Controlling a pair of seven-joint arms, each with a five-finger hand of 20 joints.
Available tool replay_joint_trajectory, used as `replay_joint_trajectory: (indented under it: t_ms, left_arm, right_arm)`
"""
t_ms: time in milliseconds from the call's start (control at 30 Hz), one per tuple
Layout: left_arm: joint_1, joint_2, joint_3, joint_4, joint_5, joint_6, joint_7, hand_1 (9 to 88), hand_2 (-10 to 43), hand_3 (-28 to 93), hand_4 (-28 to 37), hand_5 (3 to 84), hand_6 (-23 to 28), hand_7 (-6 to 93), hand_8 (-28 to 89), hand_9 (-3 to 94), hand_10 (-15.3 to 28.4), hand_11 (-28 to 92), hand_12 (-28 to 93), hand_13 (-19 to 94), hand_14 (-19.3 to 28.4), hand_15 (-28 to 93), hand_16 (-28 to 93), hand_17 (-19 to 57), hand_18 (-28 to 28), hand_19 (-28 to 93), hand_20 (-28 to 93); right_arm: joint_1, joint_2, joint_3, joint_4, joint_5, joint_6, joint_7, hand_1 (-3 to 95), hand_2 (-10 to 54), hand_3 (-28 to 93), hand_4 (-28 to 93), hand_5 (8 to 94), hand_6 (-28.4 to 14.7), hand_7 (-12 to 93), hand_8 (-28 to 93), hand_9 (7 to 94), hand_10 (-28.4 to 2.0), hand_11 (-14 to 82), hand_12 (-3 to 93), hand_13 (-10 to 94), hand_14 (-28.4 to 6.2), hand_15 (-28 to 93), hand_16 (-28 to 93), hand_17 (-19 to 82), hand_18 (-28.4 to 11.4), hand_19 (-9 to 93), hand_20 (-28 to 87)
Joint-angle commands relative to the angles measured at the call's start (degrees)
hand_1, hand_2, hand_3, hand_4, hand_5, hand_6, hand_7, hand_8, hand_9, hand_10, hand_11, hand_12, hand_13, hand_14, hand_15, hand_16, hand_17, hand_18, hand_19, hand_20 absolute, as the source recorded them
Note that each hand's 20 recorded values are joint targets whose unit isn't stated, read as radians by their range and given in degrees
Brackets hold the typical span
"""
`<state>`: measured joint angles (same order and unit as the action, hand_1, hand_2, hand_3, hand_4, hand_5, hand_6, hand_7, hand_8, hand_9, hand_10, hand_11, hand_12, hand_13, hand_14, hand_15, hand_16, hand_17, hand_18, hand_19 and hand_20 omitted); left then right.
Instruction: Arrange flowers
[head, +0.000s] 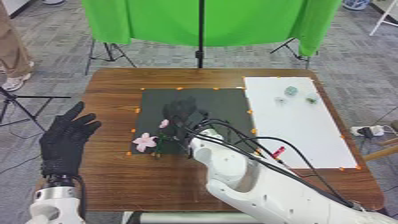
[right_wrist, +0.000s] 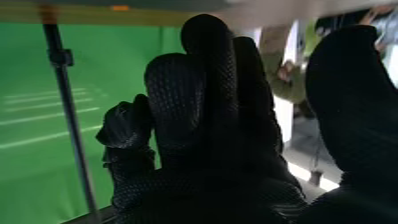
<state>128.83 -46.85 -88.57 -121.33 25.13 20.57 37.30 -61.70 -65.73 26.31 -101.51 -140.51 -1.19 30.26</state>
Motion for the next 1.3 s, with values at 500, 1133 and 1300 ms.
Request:
replay_joint_trajectory:
  t_ms: [500, 1133, 1300]
  left_arm:
    - [0.91, 2.13, 0.51, -0.38, -1.73, 2.87, 1.42, 25.2, 10.4, 77, -20.3, 43.7, 13.7, 30.0, -11, 41.3, 23.4, 55, 22, 34, 26.1, 78, -9, -2.6, 23.7, 55, 47]
    - [-1.26, -0.54, 0.0, -0.23, 1.91, 2.35, -3.89, 37.7, 18.1, 71, -7.8, 48.3, 19.6, 59.8, 12, 53.6, 22.0, 73, 37, 49, 23.2, 93, 16, 6.9, 26.1, 67, 57]
    - [-1.51, -0.86, 0.26, -0.05, 1.73, 1.76, -3.63, 35.4, 15.7, 73, -8.9, 47.5, 18.6, 55.9, 11, 52.0, 22.6, 71, 36, 47, 24.0, 93, 10, 5.4, 25.8, 65, 55]
  right_arm:
    - [11.02, 22.2, 8.19, 11.46, 17.23, 2.43, 18.34, 32.8, -9.5, 75, -28, 54.9, -0.1, 13, -12, 61.6, -17.1, 19.9, 13.5, 57, -12.9, 69, 10, 23, -24.4, 91, 50]
    - [8.73, 18.58, 8.92, 18.69, 14.08, -5.39, 15.72, 33.6, -9.5, 76, -28, 56.4, 2.9, 15, -12, 62.8, -16.1, 19.7, 14.0, 58, -11.9, 70, 9, 23, -24.2, 90, 51]
    - [7.22, 17.8, 9.66, 20.34, 11.34, -9.5, 13.67, 35.5, -9.5, 77, -28, 58.9, 4.0, 16, -13, 64.9, -15.4, 20.2, 14.2, 58, -11.3, 69, 9, 23, -24.2, 90, 51]
